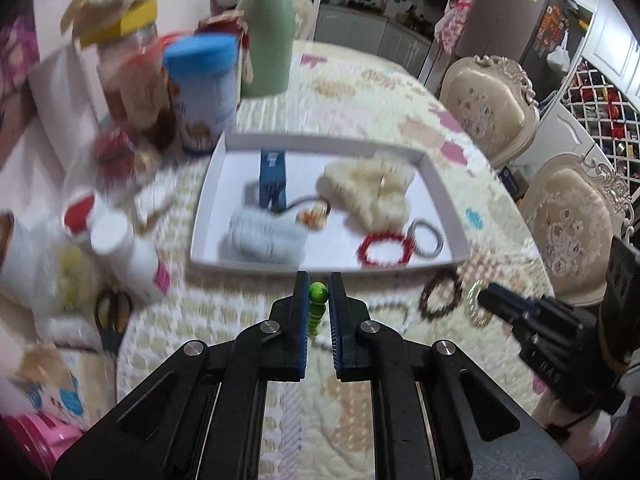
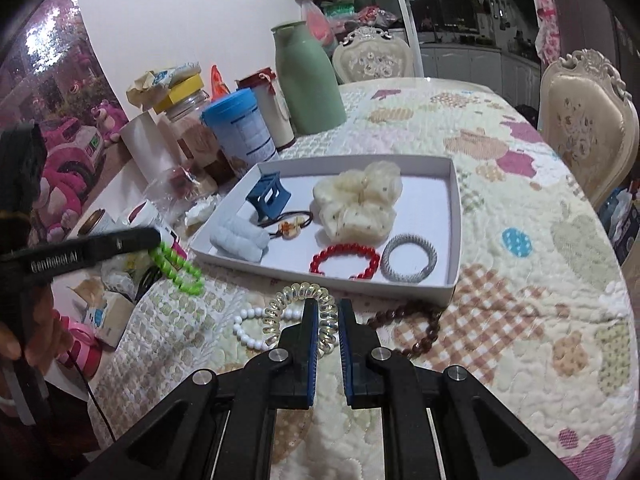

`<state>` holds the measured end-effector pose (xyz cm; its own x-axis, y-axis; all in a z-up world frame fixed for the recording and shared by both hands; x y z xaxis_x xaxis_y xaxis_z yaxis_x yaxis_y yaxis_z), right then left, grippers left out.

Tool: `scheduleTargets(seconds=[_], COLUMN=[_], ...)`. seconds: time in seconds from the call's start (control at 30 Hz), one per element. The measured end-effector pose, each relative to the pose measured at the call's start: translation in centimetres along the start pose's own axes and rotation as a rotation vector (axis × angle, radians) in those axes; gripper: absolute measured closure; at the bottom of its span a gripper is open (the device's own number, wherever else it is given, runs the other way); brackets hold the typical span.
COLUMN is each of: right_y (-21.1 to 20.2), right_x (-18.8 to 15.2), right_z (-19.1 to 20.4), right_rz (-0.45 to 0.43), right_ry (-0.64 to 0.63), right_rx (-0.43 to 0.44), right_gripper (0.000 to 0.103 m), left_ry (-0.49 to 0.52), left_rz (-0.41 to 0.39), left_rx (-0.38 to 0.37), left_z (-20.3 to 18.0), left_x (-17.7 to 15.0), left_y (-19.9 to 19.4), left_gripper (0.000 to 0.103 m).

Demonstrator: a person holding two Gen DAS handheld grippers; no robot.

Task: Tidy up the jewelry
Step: 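Carry the green bracelet and gold coil into the white tray and open both grippers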

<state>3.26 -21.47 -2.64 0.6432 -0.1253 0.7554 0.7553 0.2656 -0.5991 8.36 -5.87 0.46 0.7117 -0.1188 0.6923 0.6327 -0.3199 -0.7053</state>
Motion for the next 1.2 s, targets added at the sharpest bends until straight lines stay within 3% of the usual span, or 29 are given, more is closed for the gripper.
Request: scheduleTargets(seconds=[0.27,0.6,0.83,0.97,1.2], right_y=[0.3,1.5,3.9,6.1,11.2], right_x=[1.7,3.4,4.5,4.9,5.7], right_z=[-1.1,-3.5,-5.5,-6.6,-9.1], right_rz=[-0.01,-0.006,0.022,0.054,0.124], right_ry=[-0.009,0.011,0.029,0.017,-0.036], right_rx=[-0.026,-0.074,-0.105,-0.132,-0.188], right_gripper=[0.094,0.094,0.094,0.094,0.094], left_ry=[0.073,0.127,0.104,0.081,0.014], left_rz=[-0.034,-0.003,0.043,0.074,0.14], left_rx=[-0.014,-0.053,-0.089,-0.089,-0.014], left_z=[-3.2,-6.4,-7.4,-6.9,-2.3], left_x=[3.4,4.4,4.6,4.0,2.1], left_y=[1.6,5.1,8.4,10.3,13.5], left_gripper=[0.095,0.095,0.095,0.095,0.095])
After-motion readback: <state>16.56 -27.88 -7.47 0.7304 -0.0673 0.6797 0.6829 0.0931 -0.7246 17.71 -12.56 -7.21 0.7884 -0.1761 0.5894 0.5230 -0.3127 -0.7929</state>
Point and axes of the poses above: each gripper's, at about its wrist camera, not at the fingertips, and y roughly the way its jaws point, z to its left, x to its top, the point moved 9 cm from there along y, roughly the way its jaws point, and after that the axes turned 9 degrees about -z, right-handed, at the moved point
